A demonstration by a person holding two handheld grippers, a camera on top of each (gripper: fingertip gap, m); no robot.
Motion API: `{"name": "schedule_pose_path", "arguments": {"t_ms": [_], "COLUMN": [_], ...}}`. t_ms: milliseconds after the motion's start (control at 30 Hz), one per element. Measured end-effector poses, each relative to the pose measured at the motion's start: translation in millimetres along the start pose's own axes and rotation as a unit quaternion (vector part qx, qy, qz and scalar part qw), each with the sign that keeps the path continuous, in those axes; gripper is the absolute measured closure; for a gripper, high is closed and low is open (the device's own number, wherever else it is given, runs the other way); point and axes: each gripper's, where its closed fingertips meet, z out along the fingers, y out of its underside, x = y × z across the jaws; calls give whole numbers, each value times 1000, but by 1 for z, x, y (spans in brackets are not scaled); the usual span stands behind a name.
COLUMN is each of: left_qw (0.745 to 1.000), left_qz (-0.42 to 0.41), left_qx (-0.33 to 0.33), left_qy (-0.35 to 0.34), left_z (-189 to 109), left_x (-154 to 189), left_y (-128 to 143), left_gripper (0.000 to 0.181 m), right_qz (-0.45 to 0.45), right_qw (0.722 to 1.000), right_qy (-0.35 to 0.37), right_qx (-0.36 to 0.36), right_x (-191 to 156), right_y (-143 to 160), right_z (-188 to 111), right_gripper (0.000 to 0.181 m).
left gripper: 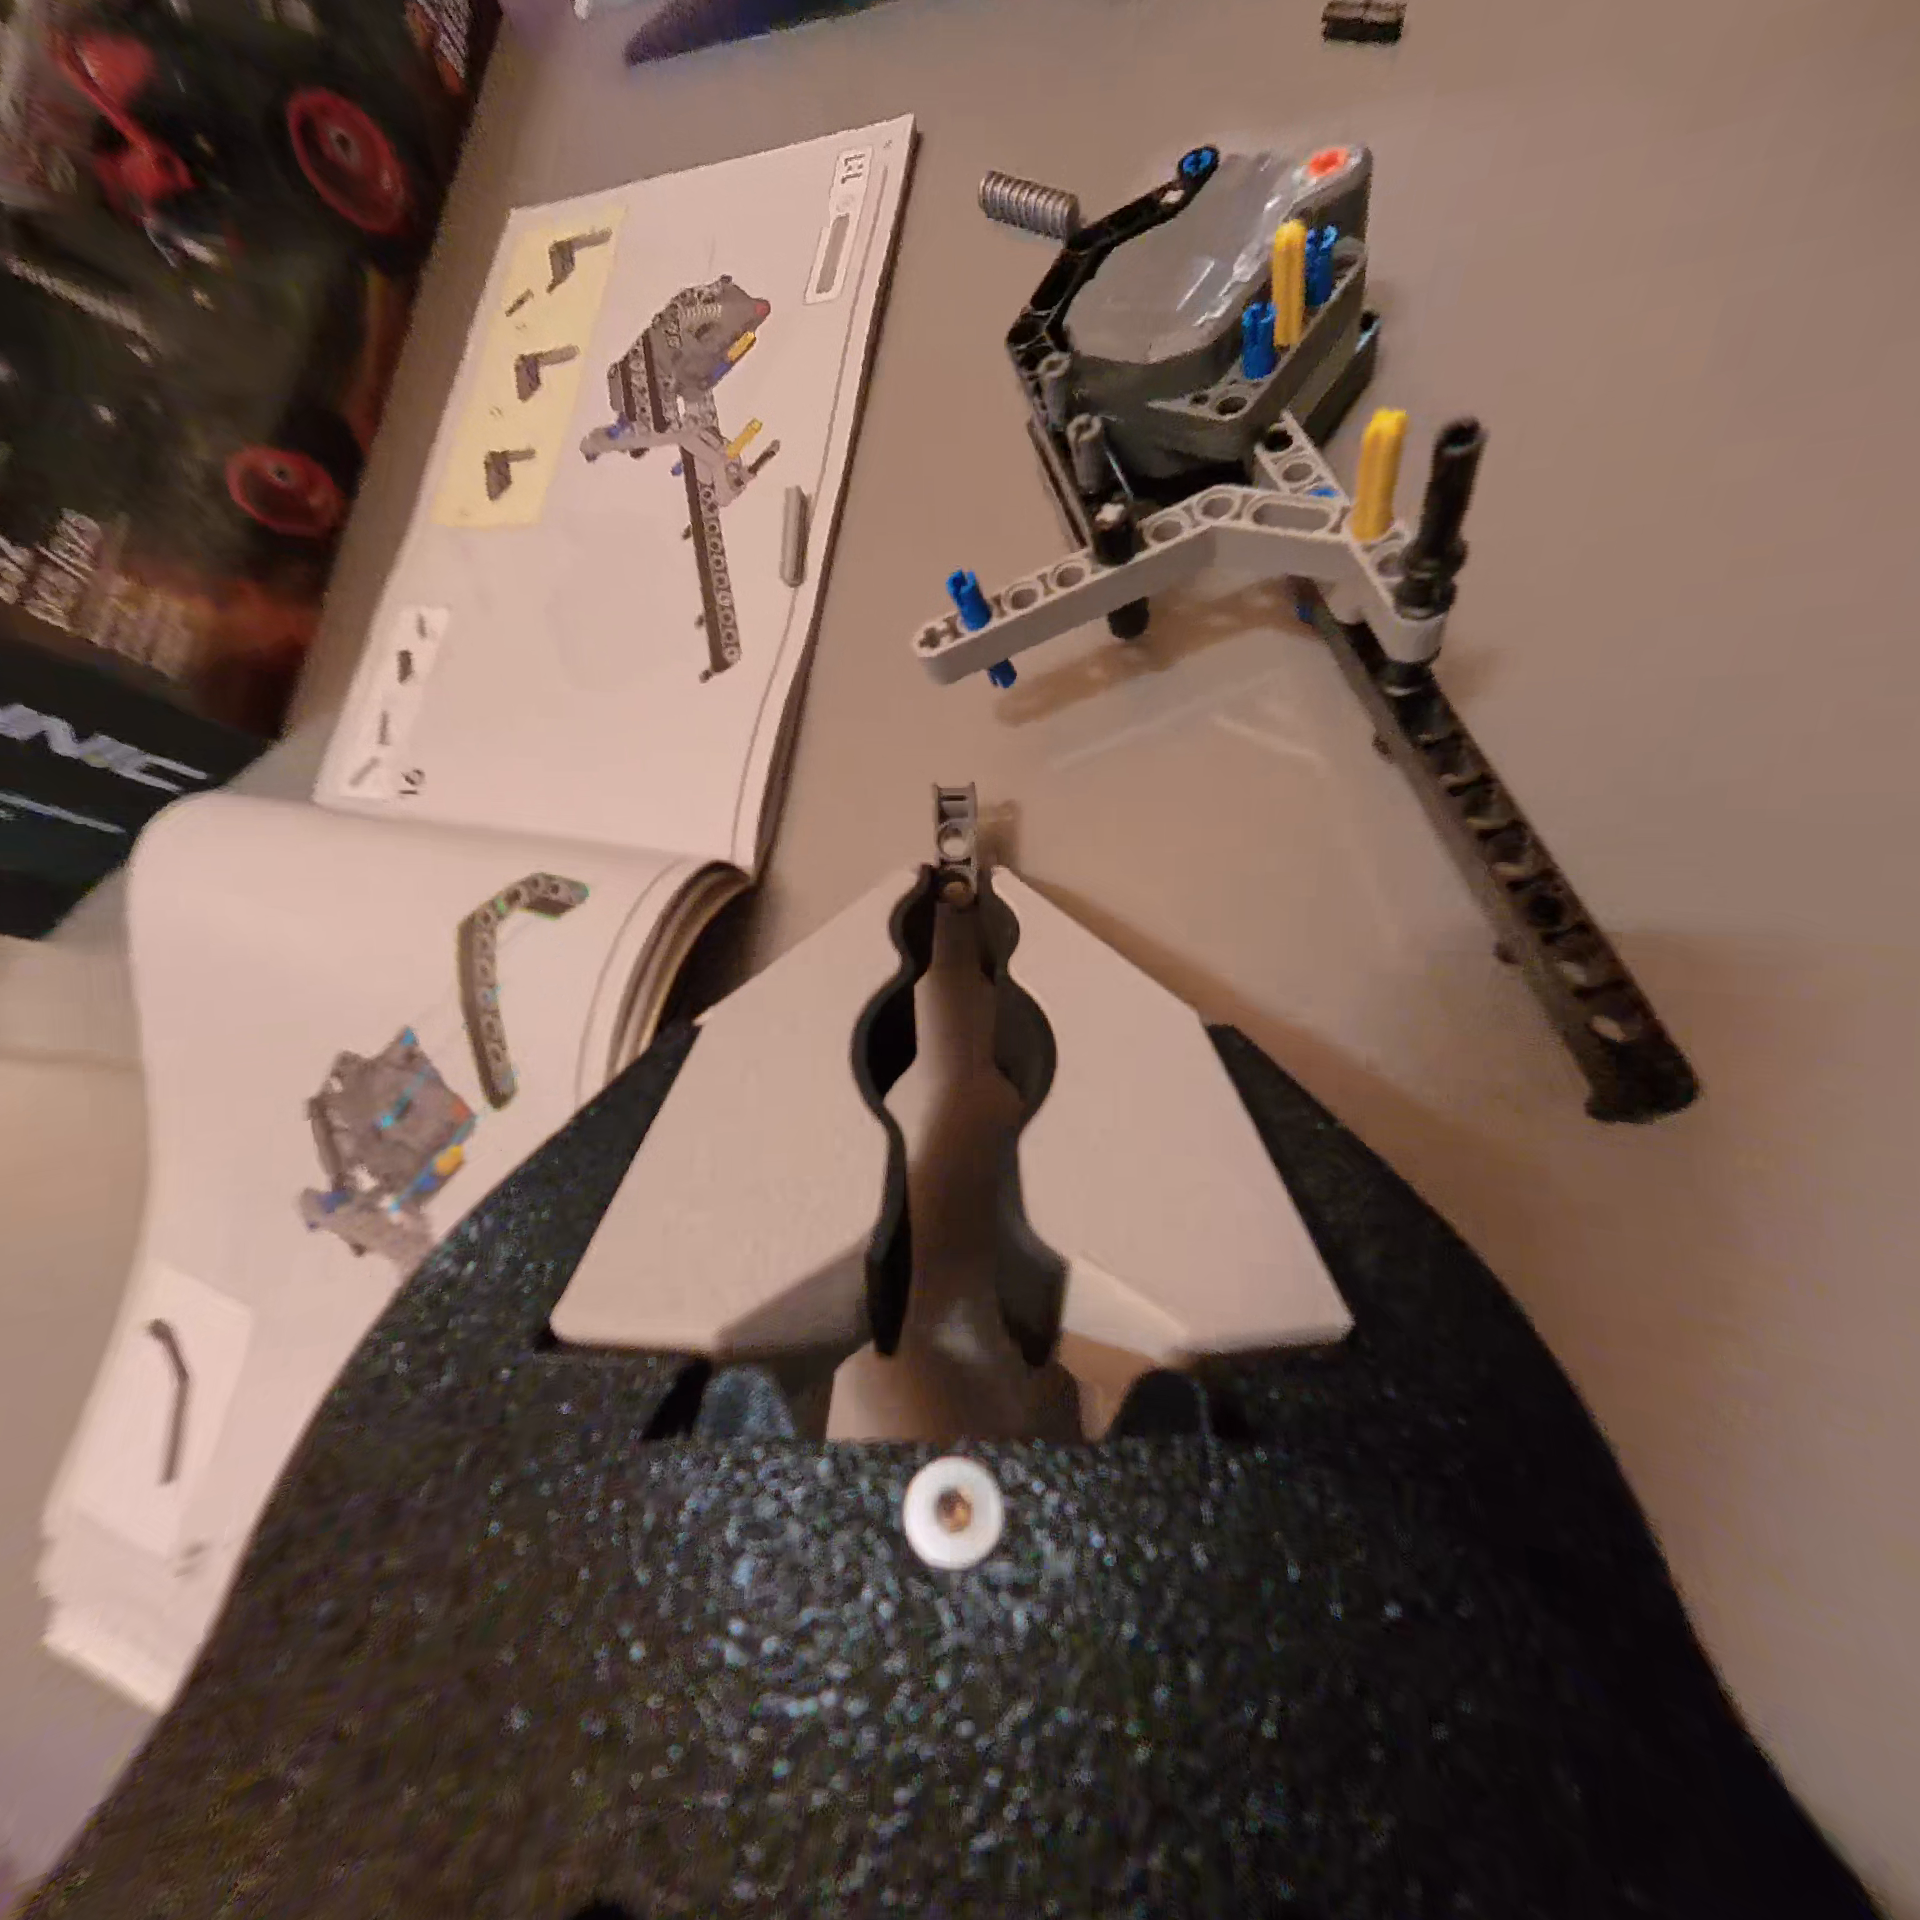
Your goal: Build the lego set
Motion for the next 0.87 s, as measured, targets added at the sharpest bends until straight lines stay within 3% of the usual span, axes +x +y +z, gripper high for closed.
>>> {"name": "schedule_pose_path", "arguments": {"t_ms": [200, 367, 467, 600, 700, 800, 867], "left_qw": [994, 994, 993, 982, 963, 943, 934], "left_qz": [-97, -110, -100, -85, -112, -183, -212], "left_qx": [0, -7, 40, 78, 67, -18, -91], "left_qy": [44, -12, -56, -148, -236, -278, -273], "left_z": [-2, -14, -45, -117, -191, -252, -273], "left_x": [6, -5, -8, -22, -49, -78, -90], "left_y": [1, 2, -17, -25, 2, 72, 124], "left_gripper": [172, 166, 170, 174, 177, 178, 179], "right_qz": [-2, 1, 2, -6, -16, -29, -44], "right_qw": [1000, 999, 997, 990, 983, 979, 977], "right_qy": [9, 33, 67, 133, 171, 194, 204], "right_qx": [0, 11, 23, 43, 57, 53, 43], "right_x": [3, 9, 18, 35, 43, 48, 49], "right_y": [3, 4, 5, 3, -1, -1, 0], "right_z": [0, -4, -9, -17, -23, -24, -23], "right_gripper": [181, 181, 181, 179, 170, 162, 157]}}
